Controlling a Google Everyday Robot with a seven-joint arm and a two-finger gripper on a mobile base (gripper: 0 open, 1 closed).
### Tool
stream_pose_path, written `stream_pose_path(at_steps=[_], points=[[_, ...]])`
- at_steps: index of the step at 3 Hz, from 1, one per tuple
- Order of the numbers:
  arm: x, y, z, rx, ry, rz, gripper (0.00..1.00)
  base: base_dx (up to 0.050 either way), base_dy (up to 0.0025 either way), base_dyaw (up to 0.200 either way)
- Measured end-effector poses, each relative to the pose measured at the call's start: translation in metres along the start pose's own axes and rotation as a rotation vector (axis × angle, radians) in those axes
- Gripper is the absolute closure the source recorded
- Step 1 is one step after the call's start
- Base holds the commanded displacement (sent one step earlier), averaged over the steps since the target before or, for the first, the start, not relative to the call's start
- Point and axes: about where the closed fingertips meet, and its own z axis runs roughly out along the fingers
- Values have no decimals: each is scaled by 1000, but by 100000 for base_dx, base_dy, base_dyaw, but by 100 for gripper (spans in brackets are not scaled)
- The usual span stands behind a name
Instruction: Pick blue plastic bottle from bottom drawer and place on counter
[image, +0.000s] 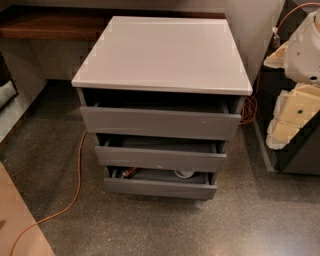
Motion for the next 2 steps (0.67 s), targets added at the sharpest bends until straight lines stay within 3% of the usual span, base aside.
stream_pose_path(at_steps=[1,2], points=[[0,0,0,0,0,0,0,-5001,1,-6],[0,0,0,0,0,-1,0,0,0,0]])
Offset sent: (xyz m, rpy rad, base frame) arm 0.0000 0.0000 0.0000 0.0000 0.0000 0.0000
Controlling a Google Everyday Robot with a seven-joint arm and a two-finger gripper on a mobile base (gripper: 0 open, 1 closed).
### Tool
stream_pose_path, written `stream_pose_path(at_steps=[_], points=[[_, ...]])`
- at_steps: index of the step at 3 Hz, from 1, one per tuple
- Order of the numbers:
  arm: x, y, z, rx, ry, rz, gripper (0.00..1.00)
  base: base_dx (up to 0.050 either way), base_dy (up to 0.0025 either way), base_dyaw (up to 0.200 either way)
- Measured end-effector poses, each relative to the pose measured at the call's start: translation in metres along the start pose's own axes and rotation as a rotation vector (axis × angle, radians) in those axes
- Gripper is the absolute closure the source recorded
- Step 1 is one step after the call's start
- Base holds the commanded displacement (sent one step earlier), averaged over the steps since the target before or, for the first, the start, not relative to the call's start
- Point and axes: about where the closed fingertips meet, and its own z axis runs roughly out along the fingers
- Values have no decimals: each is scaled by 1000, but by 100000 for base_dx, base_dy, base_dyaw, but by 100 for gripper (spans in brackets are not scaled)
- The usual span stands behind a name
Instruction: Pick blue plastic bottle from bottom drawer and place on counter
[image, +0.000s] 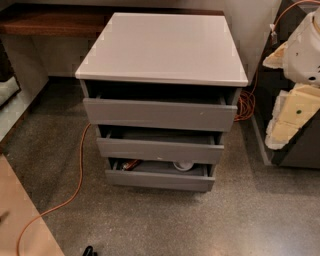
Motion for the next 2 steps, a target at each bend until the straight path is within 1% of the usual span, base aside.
stream_pose_path(at_steps=[1,2], points=[[-5,2,15,-4,9,-31,0,0,0,0],[-7,5,45,-12,-23,-62,0,0,0,0]])
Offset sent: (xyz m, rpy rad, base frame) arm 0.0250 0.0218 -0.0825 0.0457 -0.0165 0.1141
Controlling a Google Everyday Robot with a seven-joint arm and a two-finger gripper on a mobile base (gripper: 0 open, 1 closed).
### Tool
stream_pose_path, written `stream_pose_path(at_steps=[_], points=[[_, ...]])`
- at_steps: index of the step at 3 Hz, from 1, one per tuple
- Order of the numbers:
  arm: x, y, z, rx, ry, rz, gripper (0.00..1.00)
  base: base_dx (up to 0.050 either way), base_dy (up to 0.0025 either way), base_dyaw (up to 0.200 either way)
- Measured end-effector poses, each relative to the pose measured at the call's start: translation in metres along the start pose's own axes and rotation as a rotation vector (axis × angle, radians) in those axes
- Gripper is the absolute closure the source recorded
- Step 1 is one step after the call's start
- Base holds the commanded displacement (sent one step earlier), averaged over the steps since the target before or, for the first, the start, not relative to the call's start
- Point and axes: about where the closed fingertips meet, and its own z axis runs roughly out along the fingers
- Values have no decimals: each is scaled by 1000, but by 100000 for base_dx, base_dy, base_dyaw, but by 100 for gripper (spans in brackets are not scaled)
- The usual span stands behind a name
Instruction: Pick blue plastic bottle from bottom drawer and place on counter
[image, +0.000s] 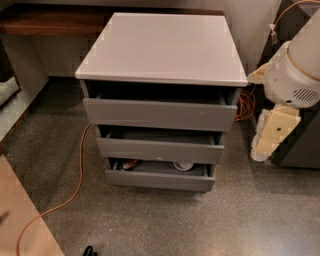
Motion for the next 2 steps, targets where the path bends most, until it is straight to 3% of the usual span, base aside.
stream_pose_path(at_steps=[2], points=[[-1,-2,68,0,-41,-52,0,0,0,0]])
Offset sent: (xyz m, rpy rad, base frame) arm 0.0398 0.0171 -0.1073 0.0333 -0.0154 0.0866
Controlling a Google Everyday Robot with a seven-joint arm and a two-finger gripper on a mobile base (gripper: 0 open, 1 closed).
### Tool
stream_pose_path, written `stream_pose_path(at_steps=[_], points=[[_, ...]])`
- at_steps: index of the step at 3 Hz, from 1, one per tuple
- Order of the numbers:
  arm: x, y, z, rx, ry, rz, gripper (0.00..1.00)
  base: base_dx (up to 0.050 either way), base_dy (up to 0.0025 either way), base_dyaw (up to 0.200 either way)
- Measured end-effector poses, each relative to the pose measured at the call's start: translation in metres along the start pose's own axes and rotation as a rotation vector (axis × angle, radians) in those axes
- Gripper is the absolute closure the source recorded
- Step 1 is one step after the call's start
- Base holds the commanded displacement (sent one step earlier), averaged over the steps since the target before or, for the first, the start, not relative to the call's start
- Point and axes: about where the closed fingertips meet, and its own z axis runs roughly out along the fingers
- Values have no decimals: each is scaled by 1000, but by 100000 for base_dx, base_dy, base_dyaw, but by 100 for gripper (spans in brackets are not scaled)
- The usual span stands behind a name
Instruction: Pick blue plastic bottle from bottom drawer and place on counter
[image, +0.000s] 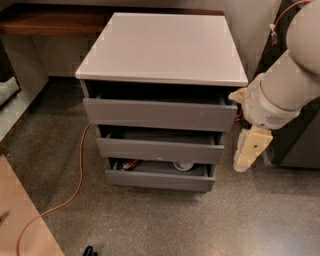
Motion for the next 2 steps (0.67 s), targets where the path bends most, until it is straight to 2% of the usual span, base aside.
stream_pose_path(at_steps=[2], points=[[19,4,89,-32,-14,-41,0,0,0,0]])
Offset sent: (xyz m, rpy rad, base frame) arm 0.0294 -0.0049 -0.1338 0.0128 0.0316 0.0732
